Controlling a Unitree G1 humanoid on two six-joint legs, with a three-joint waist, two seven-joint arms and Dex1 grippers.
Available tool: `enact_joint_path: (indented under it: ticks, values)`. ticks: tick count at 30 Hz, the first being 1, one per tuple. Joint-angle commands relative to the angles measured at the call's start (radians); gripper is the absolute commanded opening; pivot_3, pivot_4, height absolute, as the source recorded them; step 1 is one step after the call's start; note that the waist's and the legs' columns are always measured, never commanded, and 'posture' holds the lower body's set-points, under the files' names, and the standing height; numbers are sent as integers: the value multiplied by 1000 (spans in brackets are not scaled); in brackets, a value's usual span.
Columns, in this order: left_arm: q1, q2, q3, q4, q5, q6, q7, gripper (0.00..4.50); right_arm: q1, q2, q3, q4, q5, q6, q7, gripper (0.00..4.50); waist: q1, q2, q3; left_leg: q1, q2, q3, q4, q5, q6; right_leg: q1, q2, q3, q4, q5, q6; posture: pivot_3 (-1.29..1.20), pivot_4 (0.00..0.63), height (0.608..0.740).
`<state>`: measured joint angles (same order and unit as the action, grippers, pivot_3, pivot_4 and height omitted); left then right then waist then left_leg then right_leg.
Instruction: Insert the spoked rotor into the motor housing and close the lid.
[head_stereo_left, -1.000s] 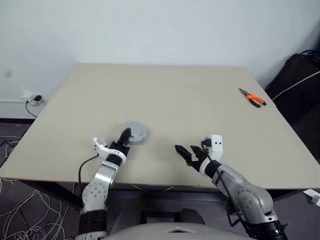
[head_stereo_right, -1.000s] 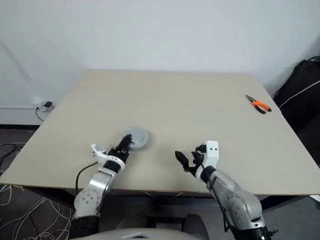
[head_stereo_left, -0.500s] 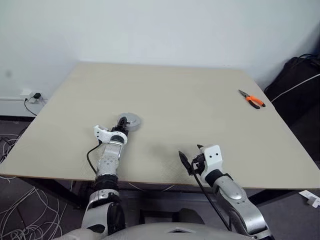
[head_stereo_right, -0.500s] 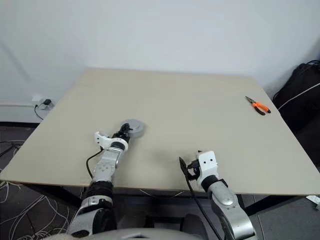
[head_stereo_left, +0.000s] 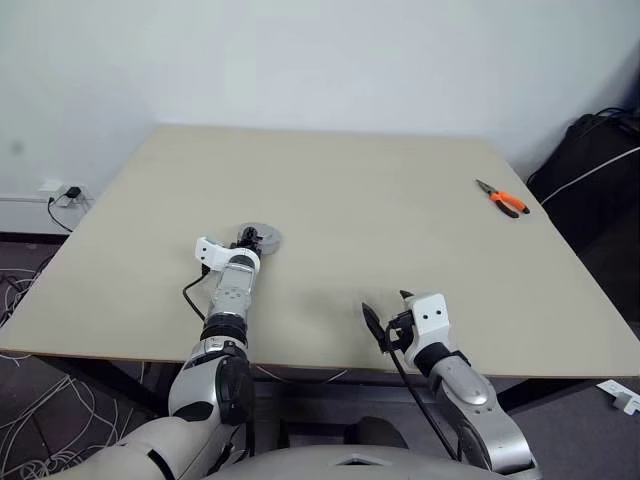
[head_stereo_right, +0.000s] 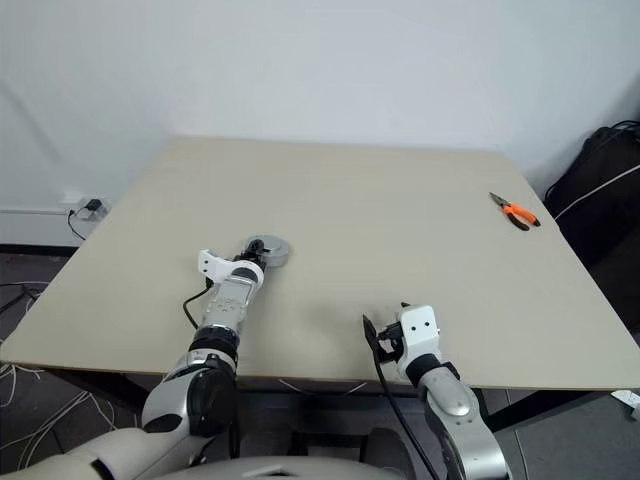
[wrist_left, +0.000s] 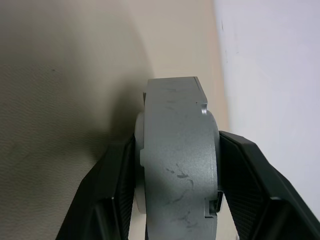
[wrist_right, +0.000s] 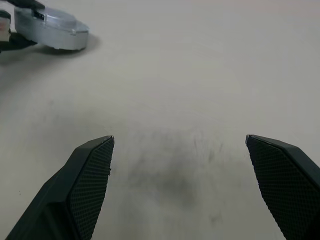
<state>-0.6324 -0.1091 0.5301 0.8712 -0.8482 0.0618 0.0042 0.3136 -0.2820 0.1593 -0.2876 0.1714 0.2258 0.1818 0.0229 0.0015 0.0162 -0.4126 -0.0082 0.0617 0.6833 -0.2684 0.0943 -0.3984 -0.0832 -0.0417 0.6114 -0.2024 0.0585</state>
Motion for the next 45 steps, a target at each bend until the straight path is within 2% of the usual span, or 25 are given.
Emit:
enact_joint_path:
  ticks: [1,8,17,20,23,25,30,38,41,43,45]
  values:
    - [39,-17,-7,-51,41,24,51,2117,-10,11,-16,-34,-10,0,9,4500,-2,1,-1,0,0,0,0,0,0,0,0,0,0,0,0,0,0,740]
    - [165,-48,-1,-212,54,87,123,4412,-22,28,-16,-24,-26,12,20,4500,-12,5,-11,1,0,0,-1,-1,0,0,-7,0,1,0,-1,0,0,740]
    - [368,-70,-30,-499,41,225,205,4463,-26,39,-23,-23,-31,33,34,4500,-42,6,-15,4,1,-1,-2,-1,0,0,-6,1,3,1,-2,0,0,740]
    - [485,-18,-149,-624,107,330,149,4463,-24,47,-23,-24,-33,32,37,4500,-43,8,-17,4,1,-2,-2,-1,-1,-1,-6,2,3,1,-2,0,0,740]
    - [597,76,-330,-742,250,327,27,4463,-21,61,-26,-26,-37,21,30,4500,-40,12,-20,5,-1,0,-5,-1,-1,0,-9,3,1,1,-3,0,0,740]
    - [657,122,-425,-803,358,263,-31,4463,-20,72,-31,-28,-45,10,20,4500,-34,13,-20,5,-2,0,-5,-1,-1,0,-10,3,1,1,-3,0,0,740]
    - [770,199,-618,-872,666,-47,-96,4463,-3,117,-65,-22,-88,-62,-50,4500,-24,14,-19,0,-2,0,-6,-1,-1,-6,-12,3,2,1,-3,0,0,740]
    - [825,226,-700,-820,936,-418,-57,4463,81,164,-136,52,-247,-329,-236,4500,-1,17,-19,-1,-2,2,-20,1,-5,-15,-13,5,2,0,-6,0,0,740]
    - [833,211,-692,-788,1012,-478,21,4463,122,184,-161,87,-301,-413,-305,4500,2,20,-21,-1,-1,2,-22,1,-6,-16,-12,4,2,-3,-9,0,0,740]
    - [837,195,-684,-773,1025,-488,49,4463,133,188,-167,106,-349,-456,-346,4500,2,20,-21,-1,-1,2,-22,1,-6,-16,-11,4,2,-4,-9,0,0,740]
    - [841,183,-681,-761,1017,-487,54,4463,150,194,-172,115,-334,-464,-338,4500,2,20,-21,-1,-1,2,-22,1,-6,-16,-11,3,2,-4,-8,0,0,740]
